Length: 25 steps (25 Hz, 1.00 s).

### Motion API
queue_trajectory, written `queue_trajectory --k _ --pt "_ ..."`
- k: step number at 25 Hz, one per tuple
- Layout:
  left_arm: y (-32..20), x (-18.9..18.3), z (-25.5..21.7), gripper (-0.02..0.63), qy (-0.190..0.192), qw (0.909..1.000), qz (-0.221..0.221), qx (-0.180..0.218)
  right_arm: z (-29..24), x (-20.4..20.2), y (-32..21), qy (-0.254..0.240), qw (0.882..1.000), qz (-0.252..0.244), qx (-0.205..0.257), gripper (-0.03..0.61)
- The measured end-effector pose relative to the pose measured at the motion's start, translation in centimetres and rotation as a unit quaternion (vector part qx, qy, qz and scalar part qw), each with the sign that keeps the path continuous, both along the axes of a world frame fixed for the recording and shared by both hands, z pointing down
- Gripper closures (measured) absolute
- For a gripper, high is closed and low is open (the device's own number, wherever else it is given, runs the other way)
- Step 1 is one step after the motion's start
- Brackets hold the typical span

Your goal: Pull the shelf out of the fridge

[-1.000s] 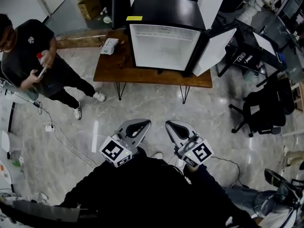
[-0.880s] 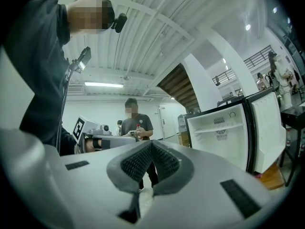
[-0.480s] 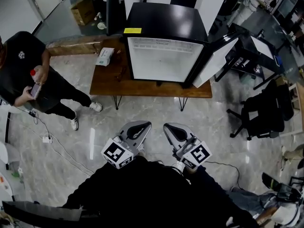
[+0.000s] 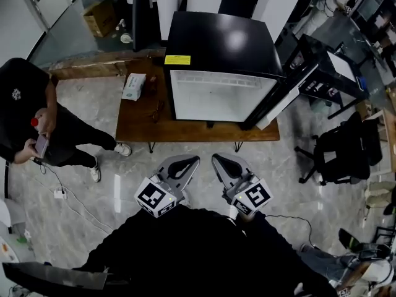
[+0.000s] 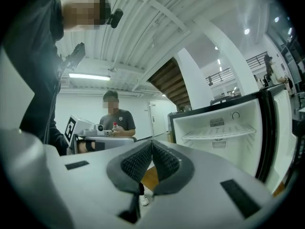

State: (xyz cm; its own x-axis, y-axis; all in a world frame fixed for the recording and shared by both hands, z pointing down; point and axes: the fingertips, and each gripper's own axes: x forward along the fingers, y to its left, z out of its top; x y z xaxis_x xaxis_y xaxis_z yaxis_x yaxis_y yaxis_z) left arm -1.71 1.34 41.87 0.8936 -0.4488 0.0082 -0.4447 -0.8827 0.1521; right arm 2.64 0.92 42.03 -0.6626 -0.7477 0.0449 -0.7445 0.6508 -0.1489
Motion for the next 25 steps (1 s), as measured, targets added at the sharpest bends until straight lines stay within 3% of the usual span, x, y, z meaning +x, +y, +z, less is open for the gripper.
queue_trajectory --k 8,14,18,22,23,25 --pt "-7.2 -1.3 0.8 0.607 -0.002 0.9998 0.011 0.013 1.3 -0.5 -7.8 -0.037 0.996 0.069 -0.037 0.571" --pt "-12.0 -1.2 1.2 0.607 0.0 0.9999 -0.002 0.015 2.9 2.2 -13.1 -0.136 0.976 0.14 -0.092 0.569" --pt "-15.2 -0.7 1.9 0.607 -0.001 0.9999 -0.015 0.007 4.7 4.9 -17.7 -0.232 0.943 0.198 -0.133 0.569" --pt "-17.4 0.6 2.2 0.607 -0.006 0.9996 -0.027 0.006 6.1 6.9 -22.0 -0.317 0.909 0.22 -0.154 0.544" --pt "-18.0 0.9 2.2 0.607 -0.007 0.9995 -0.03 0.006 6.8 7.5 -23.1 -0.345 0.895 0.228 -0.166 0.501" --pt "-19.3 1.6 2.2 0.607 -0.01 0.9992 -0.038 0.007 9.1 8.9 -25.1 -0.399 0.855 0.257 -0.207 0.428"
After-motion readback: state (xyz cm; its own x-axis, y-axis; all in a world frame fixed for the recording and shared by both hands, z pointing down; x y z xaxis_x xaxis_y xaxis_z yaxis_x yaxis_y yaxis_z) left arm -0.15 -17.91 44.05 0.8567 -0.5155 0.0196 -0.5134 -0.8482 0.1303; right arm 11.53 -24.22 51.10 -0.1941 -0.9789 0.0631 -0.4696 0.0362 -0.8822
